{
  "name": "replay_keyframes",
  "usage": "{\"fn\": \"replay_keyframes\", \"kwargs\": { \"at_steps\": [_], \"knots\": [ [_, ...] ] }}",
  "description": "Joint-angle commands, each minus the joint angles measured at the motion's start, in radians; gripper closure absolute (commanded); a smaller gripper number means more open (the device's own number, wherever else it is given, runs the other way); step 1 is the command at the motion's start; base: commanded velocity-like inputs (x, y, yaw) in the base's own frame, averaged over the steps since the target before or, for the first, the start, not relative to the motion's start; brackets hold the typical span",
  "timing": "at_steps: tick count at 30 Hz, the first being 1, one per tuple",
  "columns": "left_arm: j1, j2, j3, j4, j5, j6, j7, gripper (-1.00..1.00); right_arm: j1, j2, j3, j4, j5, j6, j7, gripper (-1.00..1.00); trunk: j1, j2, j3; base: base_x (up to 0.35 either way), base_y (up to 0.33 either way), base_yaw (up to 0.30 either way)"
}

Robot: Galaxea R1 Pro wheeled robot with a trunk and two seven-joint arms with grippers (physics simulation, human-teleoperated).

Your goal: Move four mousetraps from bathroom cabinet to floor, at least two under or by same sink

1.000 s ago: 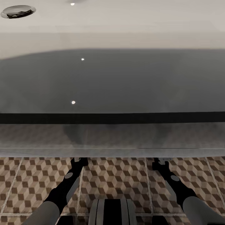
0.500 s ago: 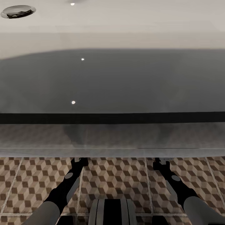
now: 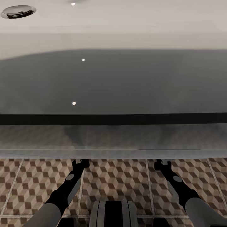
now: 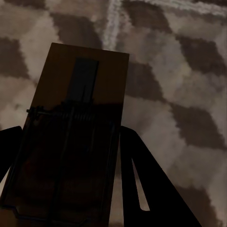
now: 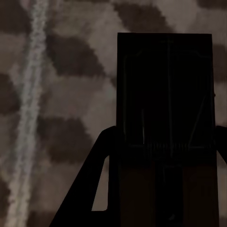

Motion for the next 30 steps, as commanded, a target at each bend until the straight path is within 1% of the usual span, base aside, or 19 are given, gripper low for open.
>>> {"fn": "replay_keyframes", "kwargs": {
  "at_steps": [1,9,30],
  "knots": [
    [0.0,0.001,-0.007,0.0,0.006,-0.004,0.01,1.0,0.0,0.0,0.0,0.0,-0.006,-0.004,0.007,1.0,0.0,0.0,0.0,0.0,0.0,0.0],
    [0.0,0.001,-0.007,0.0,0.006,-0.004,0.01,1.0,-0.002,-0.001,-0.005,-0.016,-0.007,-0.004,0.007,1.0,0.0,0.0,0.0,0.0,0.0,0.0],
    [0.0,0.0,-0.008,0.002,0.003,-0.004,0.014,1.0,-0.002,0.001,-0.006,-0.017,-0.008,-0.003,0.007,1.0,0.0,0.0,0.0,0.0,0.0,0.0]
  ]
}}
